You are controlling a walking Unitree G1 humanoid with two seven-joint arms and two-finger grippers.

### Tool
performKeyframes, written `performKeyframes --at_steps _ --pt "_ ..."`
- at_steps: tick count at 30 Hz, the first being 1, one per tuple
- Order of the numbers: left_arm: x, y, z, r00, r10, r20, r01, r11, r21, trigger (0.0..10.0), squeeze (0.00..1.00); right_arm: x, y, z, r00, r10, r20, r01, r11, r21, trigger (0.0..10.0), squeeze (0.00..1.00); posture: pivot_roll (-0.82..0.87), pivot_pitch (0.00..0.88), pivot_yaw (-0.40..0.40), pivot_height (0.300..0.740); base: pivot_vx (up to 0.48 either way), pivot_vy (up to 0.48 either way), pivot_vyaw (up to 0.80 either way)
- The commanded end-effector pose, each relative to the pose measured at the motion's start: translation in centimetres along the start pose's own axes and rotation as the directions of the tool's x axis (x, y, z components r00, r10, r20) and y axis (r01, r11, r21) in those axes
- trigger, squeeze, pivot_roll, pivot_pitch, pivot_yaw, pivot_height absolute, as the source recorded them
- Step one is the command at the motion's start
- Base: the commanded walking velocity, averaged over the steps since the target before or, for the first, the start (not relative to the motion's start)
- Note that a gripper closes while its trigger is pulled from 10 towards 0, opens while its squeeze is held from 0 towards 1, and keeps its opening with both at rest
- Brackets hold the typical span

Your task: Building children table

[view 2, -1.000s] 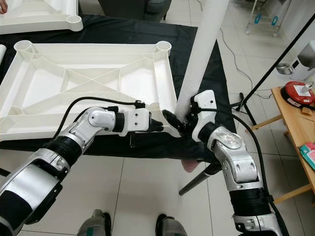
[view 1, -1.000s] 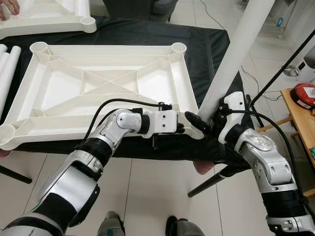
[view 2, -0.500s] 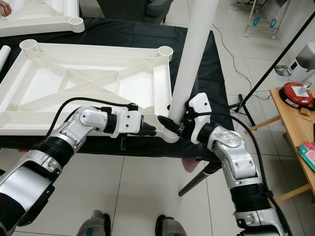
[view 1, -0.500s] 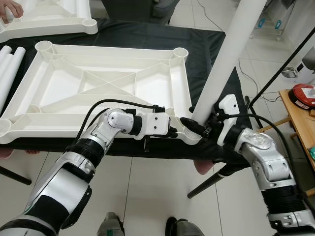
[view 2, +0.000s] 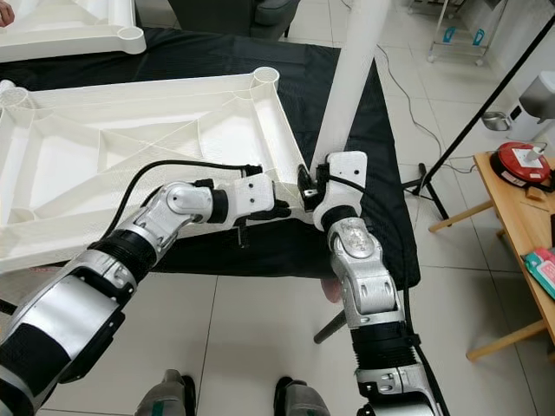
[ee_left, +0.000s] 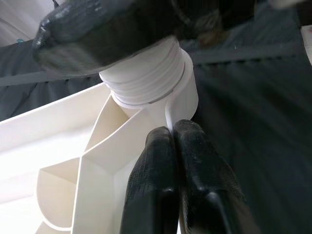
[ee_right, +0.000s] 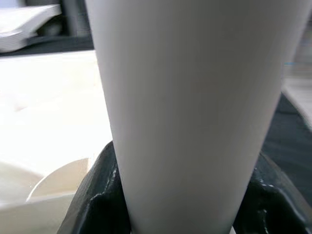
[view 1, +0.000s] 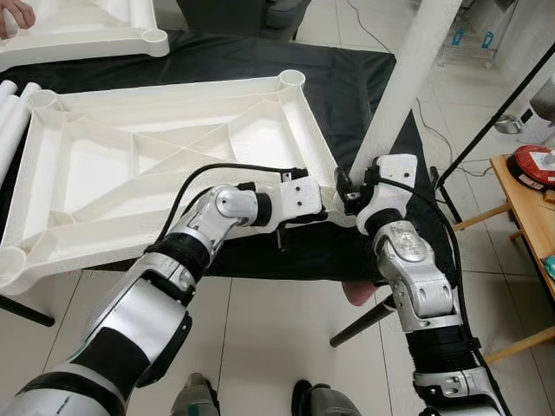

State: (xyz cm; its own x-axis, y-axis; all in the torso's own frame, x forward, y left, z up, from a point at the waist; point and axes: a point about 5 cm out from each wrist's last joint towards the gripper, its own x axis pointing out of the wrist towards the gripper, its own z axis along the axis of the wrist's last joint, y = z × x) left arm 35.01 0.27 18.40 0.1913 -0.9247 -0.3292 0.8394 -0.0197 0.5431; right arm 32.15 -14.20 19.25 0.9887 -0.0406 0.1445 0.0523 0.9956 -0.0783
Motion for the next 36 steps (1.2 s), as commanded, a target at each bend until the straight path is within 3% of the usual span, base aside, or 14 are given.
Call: performKeyframes --at_steps 1,7,8,9,11,12,14,15,19,23,25,26,35,36 --pt "2.5 -0.9 5.5 0.948 -0.284 0.141 0.246 0.939 0.241 0.0 0.0 -0.9 -4.8 -4.1 0.921 -0.354 -0.164 0.331 0.931 -0.152 0.0 0.0 0.12 0.17 0.004 0.74 0.0 0.0 0.0" --pt "2.8 -0.7 5.9 0.949 -0.283 0.143 0.243 0.939 0.246 0.0 0.0 -0.9 -4.1 -3.6 0.927 -0.352 -0.133 0.336 0.933 -0.128 0.0 0.0 0.12 0.169 0.007 0.74 0.0 0.0 0.0" --pt "2.8 -0.7 5.8 0.949 -0.282 0.143 0.242 0.939 0.246 0.0 0.0 -0.8 -4.0 -3.4 0.937 -0.33 -0.115 0.317 0.941 -0.12 6.8 0.0 0.12 0.17 0.007 0.74 0.0 0.0 0.0" --pt "2.8 -0.8 5.8 0.949 -0.28 0.142 0.24 0.939 0.247 0.0 0.0 -0.6 -3.6 -3.0 0.954 -0.285 -0.095 0.275 0.956 -0.107 10.0 0.0 0.12 0.17 0.007 0.74 0.0 0.0 0.0" --pt "2.9 -0.8 5.7 0.95 -0.279 0.141 0.239 0.939 0.247 0.0 0.0 -0.5 -3.4 -2.8 0.963 -0.257 -0.081 0.249 0.963 -0.1 10.0 0.0 0.12 0.17 0.007 0.74 0.0 0.0 0.0" --pt "2.8 -0.9 5.6 0.949 -0.281 0.14 0.241 0.939 0.247 0.0 0.0 -0.4 -3.2 -2.5 0.975 -0.211 -0.067 0.205 0.975 -0.082 10.0 1.0 0.12 0.169 0.004 0.74 0.0 0.0 0.0" --pt "2.7 -1.0 5.4 0.947 -0.289 0.139 0.25 0.937 0.245 0.0 0.0 -0.1 -2.5 -1.6 0.997 -0.069 -0.029 0.067 0.996 -0.067 10.0 1.0 0.12 0.169 0.004 0.74 0.0 0.0 0.0" --pt "2.7 -1.1 5.2 0.944 -0.298 0.139 0.258 0.934 0.246 0.0 0.0 -0.1 -1.9 -0.9 0.997 0.071 -0.004 -0.071 0.995 -0.073 10.0 0.0 0.12 0.17 0.002 0.74 0.0 0.0 0.0" --pt "2.6 -1.3 5.1 0.941 -0.308 0.141 0.267 0.931 0.249 0.0 0.0 -0.4 -1.5 -0.1 0.981 0.195 0.02 -0.192 0.977 -0.089 10.0 0.0 0.12 0.17 0.002 0.74 0.0 0.0 0.0" --pt "2.3 -2.0 4.8 0.93 -0.337 0.148 0.293 0.921 0.258 0.0 0.0 -1.1 -1.6 1.2 0.904 0.427 0.032 -0.419 0.896 -0.147 10.0 0.0 0.12 0.17 -0.001 0.74 0.0 0.0 0.0" --pt "2.1 -2.5 4.5 0.921 -0.359 0.15 0.312 0.912 0.268 0.0 0.0 -1.4 -2.0 1.6 0.849 0.528 0.011 -0.518 0.836 -0.178 10.0 0.0 0.12 0.171 -0.002 0.74 0.0 0.0 0.0" --pt "1.8 -3.4 4.0 0.906 -0.395 0.149 0.343 0.895 0.284 0.0 0.0 -2.1 -2.5 1.8 0.729 0.683 -0.043 -0.677 0.712 -0.187 10.0 0.0 0.12 0.171 -0.002 0.74 0.0 0.0 0.0" --pt "1.3 -3.9 3.5 0.9 -0.412 0.145 0.359 0.887 0.29 0.0 0.0 -2.6 -2.8 1.0 0.61 0.785 -0.112 -0.791 0.594 -0.147 10.0 0.0 0.13 0.172 -0.01 0.74 0.0 0.0 0.0" --pt "1.2 -3.9 3.5 0.9 -0.412 0.143 0.36 0.887 0.288 0.0 0.0 -2.5 -2.8 0.7 0.606 0.787 -0.118 -0.795 0.592 -0.134 4.1 0.0 0.13 0.172 -0.01 0.74 0.0 0.0 0.0"
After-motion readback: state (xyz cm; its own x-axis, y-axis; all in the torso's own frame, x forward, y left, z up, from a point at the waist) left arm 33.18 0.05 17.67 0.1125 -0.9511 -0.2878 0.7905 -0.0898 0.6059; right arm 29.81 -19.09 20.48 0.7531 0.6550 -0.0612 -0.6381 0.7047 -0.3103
